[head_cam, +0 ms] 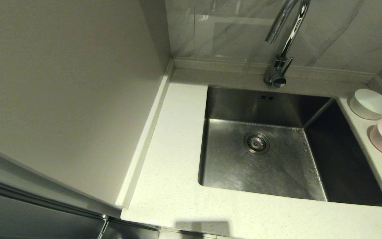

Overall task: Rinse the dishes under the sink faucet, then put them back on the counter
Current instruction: Put a bowl into the sink

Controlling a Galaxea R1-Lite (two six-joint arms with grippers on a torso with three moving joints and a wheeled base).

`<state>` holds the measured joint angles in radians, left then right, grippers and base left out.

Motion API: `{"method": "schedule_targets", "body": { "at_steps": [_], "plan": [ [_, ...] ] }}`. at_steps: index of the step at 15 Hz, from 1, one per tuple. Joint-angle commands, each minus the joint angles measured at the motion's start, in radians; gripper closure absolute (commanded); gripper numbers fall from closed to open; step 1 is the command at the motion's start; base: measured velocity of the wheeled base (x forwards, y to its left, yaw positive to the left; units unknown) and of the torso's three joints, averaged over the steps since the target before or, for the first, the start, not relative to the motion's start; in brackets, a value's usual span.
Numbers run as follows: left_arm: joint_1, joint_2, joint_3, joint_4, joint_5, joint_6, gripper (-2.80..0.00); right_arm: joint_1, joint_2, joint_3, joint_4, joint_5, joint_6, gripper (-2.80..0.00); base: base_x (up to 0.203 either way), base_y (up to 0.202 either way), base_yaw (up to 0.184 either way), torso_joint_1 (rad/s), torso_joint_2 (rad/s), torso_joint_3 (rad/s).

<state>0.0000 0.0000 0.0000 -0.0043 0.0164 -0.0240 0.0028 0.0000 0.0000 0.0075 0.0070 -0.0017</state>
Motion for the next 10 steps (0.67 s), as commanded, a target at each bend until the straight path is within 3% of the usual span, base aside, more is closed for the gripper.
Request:
{"method": "schedule_targets", "body": {
  "at_steps": [1,10],
  "plan": [
    [0.000,-0.002,0.000,0.000,0.000,-0.001,0.00,0.000,0.000,0.000,0.000,0.001,0.000,0.00,0.000,0.000,0.000,0.000,0.00,0.000],
    [0.000,-0.002,0.000,0.000,0.000,-0.001,0.00,0.000,0.000,0.000,0.001,-0.002,-0.017,0.00,0.000,0.000,0.000,0.000,0.00,0.000]
  ]
}}
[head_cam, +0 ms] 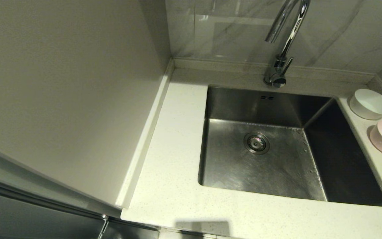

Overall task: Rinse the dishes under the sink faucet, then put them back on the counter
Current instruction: Put a bowl into the sink

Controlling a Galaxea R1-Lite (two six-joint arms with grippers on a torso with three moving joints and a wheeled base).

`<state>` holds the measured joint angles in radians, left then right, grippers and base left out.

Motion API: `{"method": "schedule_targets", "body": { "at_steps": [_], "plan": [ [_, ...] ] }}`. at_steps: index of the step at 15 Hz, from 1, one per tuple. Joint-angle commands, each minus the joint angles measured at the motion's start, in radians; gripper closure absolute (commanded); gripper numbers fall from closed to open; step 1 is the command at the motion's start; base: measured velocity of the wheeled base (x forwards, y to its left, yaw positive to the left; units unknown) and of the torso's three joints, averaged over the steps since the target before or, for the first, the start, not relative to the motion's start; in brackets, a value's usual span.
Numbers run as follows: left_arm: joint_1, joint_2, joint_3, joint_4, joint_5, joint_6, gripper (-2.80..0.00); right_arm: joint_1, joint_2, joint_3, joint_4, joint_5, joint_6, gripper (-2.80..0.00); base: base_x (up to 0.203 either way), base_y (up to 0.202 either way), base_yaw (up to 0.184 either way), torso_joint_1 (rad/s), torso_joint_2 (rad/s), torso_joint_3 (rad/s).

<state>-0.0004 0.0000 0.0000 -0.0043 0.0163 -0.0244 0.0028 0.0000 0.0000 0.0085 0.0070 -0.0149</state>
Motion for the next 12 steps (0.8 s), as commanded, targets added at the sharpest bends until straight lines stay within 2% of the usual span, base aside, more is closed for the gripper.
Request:
{"method": "schedule_targets", "body": {
  "at_steps": [1,4,9,12],
  "plan": [
    [0.000,-0.002,0.000,0.000,0.001,0.000,0.00,0.000,0.000,0.000,-0.008,-0.013,-0.014,0.00,0.000,0.000,0.000,0.000,0.00,0.000],
    [0.000,-0.002,0.000,0.000,0.001,0.000,0.00,0.000,0.000,-0.045,-0.081,-0.012,-0.021,0.00,0.000,0.000,0.000,0.000,0.00,0.000],
    [0.000,-0.002,0.000,0.000,0.001,0.000,0.00,0.000,0.021,-0.321,-0.020,0.084,-0.025,0.00,0.000,0.000,0.000,0.000,0.00,0.000],
    [0.000,-0.002,0.000,0.000,0.001,0.000,0.00,-0.020,0.249,-0.492,0.067,0.062,-0.041,0.00,0.000,0.000,0.000,0.000,0.00,0.000]
  ]
}}
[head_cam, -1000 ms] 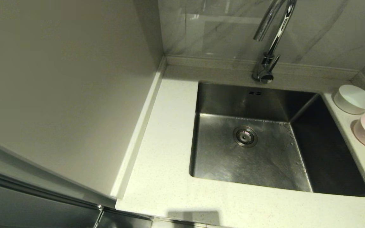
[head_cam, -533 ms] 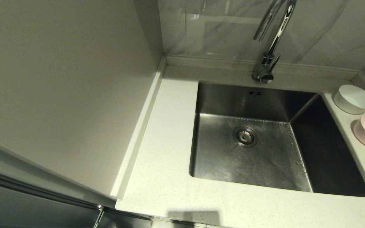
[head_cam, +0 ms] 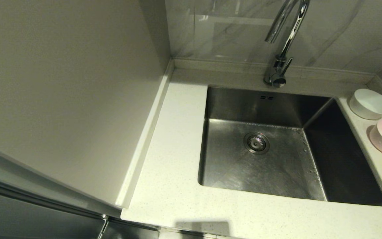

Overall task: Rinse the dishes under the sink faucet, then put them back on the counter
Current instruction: Put a bowl into the sink

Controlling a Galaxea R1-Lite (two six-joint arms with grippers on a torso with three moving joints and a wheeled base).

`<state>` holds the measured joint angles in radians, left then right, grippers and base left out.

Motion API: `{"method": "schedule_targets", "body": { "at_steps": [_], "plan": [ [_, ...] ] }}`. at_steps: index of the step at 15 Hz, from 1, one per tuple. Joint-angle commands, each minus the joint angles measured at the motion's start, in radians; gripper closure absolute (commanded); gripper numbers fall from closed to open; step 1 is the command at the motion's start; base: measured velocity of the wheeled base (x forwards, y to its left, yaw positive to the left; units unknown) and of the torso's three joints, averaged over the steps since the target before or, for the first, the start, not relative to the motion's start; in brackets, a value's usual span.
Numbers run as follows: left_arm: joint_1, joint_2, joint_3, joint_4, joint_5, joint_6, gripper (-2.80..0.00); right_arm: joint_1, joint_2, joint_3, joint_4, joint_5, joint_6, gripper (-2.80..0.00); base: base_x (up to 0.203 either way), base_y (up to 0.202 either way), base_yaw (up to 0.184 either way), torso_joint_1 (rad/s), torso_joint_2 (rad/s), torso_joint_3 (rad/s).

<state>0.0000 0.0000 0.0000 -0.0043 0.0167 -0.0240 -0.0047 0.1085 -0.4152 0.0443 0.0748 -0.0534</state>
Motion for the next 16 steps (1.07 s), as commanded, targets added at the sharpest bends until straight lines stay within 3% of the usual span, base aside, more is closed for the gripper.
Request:
{"method": "schedule_targets", "body": {
  "at_steps": [1,3,6,8,10,16],
  "plan": [
    [0.000,-0.002,0.000,0.000,0.000,-0.001,0.00,-0.035,0.242,-0.159,0.096,-0.022,-0.005,0.00,0.000,0.000,0.000,0.000,0.00,0.000],
    [0.000,-0.002,0.000,0.000,0.000,-0.001,0.00,-0.074,0.453,-0.421,0.342,-0.054,-0.019,0.00,0.000,0.000,0.000,0.000,0.00,0.000],
    [0.000,-0.002,0.000,0.000,0.000,-0.001,0.00,-0.127,0.758,-0.854,0.907,-0.142,-0.163,0.00,0.000,0.000,0.000,0.000,0.00,0.000],
    [0.000,-0.002,0.000,0.000,0.000,-0.001,0.00,-0.169,0.900,-0.996,1.113,-0.198,-0.228,0.00,0.000,0.000,0.000,0.000,0.00,0.000],
    [0.000,-0.002,0.000,0.000,0.000,-0.001,0.00,-0.221,0.958,-1.029,1.195,-0.231,-0.189,0.00,0.000,0.000,0.000,0.000,0.00,0.000],
    [0.000,-0.002,0.000,0.000,0.000,-0.001,0.00,-0.281,1.072,-1.027,1.195,-0.233,-0.107,0.00,0.000,0.000,0.000,0.000,0.00,0.000]
  ]
}}
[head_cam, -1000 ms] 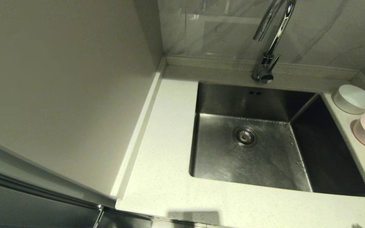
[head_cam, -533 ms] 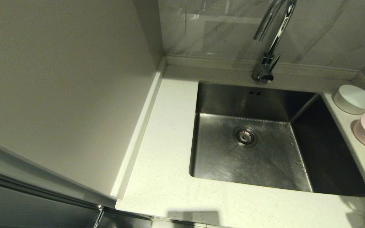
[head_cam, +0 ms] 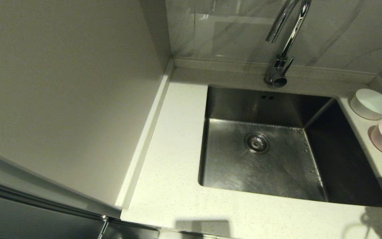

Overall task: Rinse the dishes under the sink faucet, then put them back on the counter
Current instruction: Put a bowl into the sink

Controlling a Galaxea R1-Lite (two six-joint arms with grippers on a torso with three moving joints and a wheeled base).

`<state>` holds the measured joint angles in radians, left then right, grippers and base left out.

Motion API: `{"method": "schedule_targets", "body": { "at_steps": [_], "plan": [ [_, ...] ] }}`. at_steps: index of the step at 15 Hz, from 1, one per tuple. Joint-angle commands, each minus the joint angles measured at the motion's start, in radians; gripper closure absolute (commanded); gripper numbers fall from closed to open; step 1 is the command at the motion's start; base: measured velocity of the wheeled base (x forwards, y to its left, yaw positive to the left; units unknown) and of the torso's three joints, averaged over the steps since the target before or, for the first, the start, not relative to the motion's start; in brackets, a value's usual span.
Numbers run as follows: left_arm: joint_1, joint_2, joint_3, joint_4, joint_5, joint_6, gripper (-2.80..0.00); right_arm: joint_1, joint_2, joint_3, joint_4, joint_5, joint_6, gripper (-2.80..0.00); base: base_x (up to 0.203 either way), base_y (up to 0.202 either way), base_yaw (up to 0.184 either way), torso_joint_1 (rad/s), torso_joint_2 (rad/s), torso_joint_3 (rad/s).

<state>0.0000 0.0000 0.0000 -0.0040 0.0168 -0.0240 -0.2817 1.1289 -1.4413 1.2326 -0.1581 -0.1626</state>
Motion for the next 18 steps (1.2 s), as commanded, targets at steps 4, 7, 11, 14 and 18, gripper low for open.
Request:
{"method": "schedule_targets", "body": {
  "at_steps": [4,7,11,14,18],
  "plan": [
    [0.000,-0.002,0.000,-0.001,0.000,-0.001,0.00,-0.024,0.174,0.012,-0.091,-0.001,0.059,0.00,0.000,0.000,0.000,0.000,0.00,0.000],
    [0.000,-0.002,0.000,-0.001,0.000,-0.001,0.00,-0.054,0.279,0.010,-0.179,-0.002,0.061,-2.80,0.000,0.000,0.000,0.000,0.00,0.000],
    [0.000,-0.002,0.000,-0.001,0.000,-0.001,0.00,-0.110,0.386,-0.006,-0.238,-0.003,0.061,-2.80,0.000,0.000,0.000,0.000,0.00,0.000],
    [0.000,-0.002,0.000,-0.001,0.000,-0.001,0.00,-0.149,0.441,-0.001,-0.291,-0.003,0.060,-2.80,0.000,0.000,0.000,0.000,0.00,0.000],
    [0.000,-0.002,0.000,-0.001,0.000,-0.001,0.00,-0.155,0.501,0.014,-0.294,-0.004,0.069,-2.80,0.000,0.000,0.000,0.000,0.00,0.000]
  ]
}}
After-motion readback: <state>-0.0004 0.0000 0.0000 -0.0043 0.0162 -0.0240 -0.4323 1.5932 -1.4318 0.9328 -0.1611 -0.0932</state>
